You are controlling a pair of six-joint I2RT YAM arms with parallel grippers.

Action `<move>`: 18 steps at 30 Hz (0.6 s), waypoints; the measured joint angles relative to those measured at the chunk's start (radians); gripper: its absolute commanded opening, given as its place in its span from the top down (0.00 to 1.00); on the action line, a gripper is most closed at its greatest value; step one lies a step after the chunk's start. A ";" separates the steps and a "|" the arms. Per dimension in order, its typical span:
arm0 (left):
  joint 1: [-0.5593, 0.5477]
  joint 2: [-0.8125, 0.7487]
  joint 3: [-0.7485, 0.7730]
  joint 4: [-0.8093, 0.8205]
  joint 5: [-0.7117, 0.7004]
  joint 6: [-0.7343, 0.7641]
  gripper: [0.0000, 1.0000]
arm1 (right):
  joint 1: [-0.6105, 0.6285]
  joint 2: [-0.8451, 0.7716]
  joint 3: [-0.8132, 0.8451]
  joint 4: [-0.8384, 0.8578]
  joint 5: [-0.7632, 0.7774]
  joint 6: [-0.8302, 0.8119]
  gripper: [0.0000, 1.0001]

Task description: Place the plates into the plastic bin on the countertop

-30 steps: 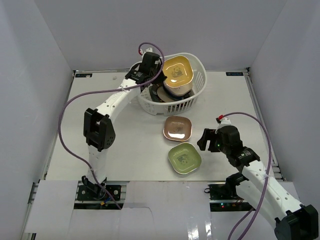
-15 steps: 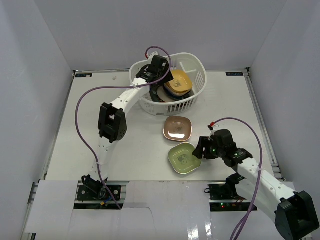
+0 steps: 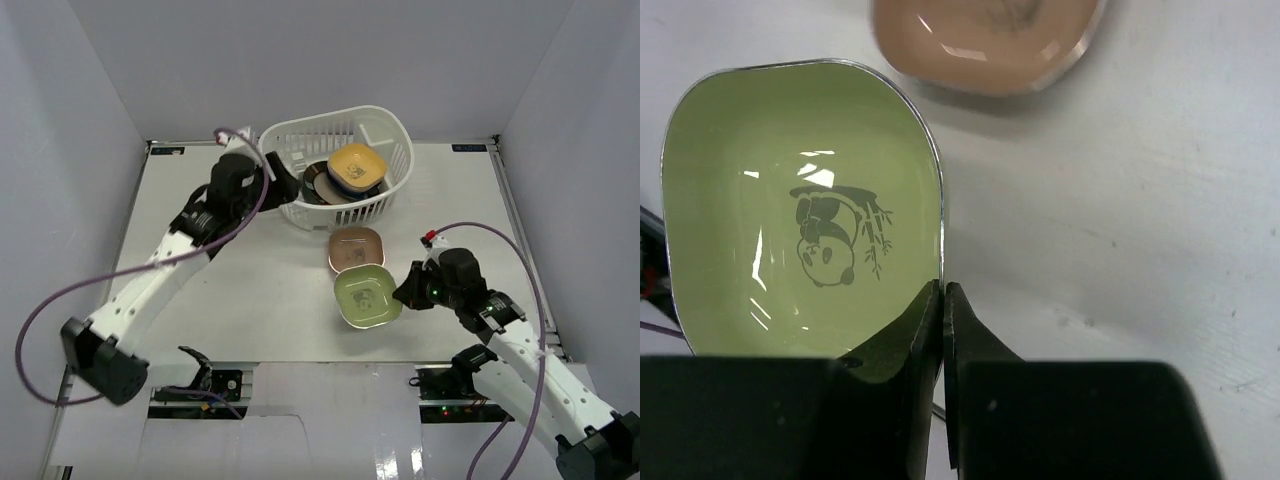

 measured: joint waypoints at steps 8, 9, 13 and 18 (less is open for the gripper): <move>-0.014 -0.407 -0.575 0.031 0.106 -0.088 0.25 | 0.006 0.112 0.500 -0.032 0.075 -0.032 0.92; -0.014 -0.396 -0.613 0.031 0.122 -0.101 0.25 | 0.006 0.145 0.545 -0.021 0.097 -0.040 0.92; -0.018 -0.358 -0.694 0.040 0.181 -0.146 0.25 | -0.044 0.417 0.793 0.079 0.180 -0.085 0.92; -0.032 -0.348 -0.712 0.164 0.212 -0.196 0.25 | -0.140 0.801 1.054 0.145 0.214 -0.111 0.92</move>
